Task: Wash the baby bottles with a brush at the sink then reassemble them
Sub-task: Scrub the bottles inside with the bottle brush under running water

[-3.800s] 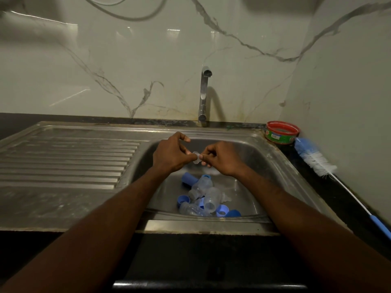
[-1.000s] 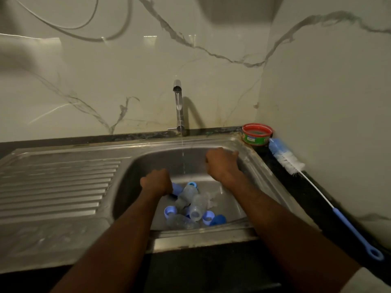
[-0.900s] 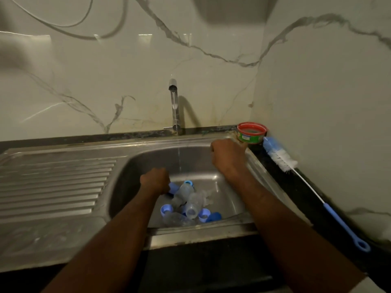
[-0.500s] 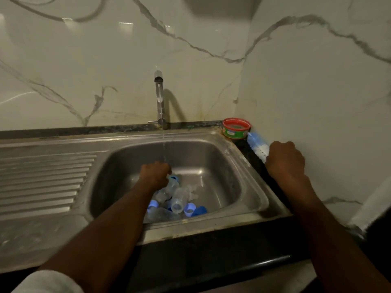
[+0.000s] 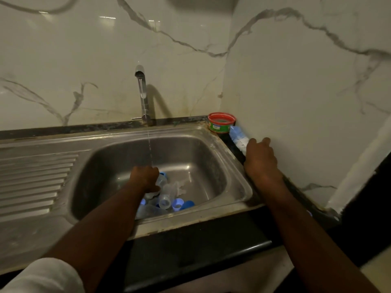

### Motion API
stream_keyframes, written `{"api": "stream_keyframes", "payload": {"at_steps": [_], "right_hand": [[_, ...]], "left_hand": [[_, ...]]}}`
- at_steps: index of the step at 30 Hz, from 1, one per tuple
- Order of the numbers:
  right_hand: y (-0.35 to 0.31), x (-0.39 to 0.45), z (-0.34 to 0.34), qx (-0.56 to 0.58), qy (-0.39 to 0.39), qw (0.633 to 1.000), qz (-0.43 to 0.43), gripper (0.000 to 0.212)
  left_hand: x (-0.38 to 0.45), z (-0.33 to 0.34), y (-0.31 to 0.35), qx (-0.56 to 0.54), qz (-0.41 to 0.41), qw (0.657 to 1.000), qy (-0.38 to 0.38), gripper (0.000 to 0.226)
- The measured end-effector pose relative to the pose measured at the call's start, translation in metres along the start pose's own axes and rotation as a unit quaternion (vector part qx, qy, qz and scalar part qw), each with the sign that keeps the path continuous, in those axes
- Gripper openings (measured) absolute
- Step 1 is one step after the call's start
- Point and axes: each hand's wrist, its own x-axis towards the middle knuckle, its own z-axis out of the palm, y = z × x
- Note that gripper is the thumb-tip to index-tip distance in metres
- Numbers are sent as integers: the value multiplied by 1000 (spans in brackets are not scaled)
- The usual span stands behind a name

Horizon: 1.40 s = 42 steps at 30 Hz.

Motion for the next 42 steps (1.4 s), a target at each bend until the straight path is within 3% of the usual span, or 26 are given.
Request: {"api": "stream_keyframes", "payload": {"at_steps": [9,14,22,28,31,37,40,42], "right_hand": [[2,2,5,30,18,999,8,46],[2,3,7,-13,25,999,22,49],[-10,-7,0,-94,131,986,-44,35],[-75,7,-5,-95,154,973,-143,21],[-114,28,-6,-70,156,968,-182,24],[-138,31,36,-26,127,970,-208,48],[-129,41,48,3,132,973,-187,45],[-124,54,50,-9,126,976,-179,45]], "left_hand": [[1,0,9,-53,-17,998,0,76],[-3,-1,8,-79,-4,997,-14,85],[-6,-7,-14,-227,-47,973,-5,66],[-7,-26,-21,-344,-57,933,86,72],[-5,-34,-25,-394,-74,907,124,77],[12,-39,-27,-522,-66,819,227,67],[23,-34,-30,-575,-77,776,246,63],[28,-31,-32,-633,-87,726,254,61]]}}
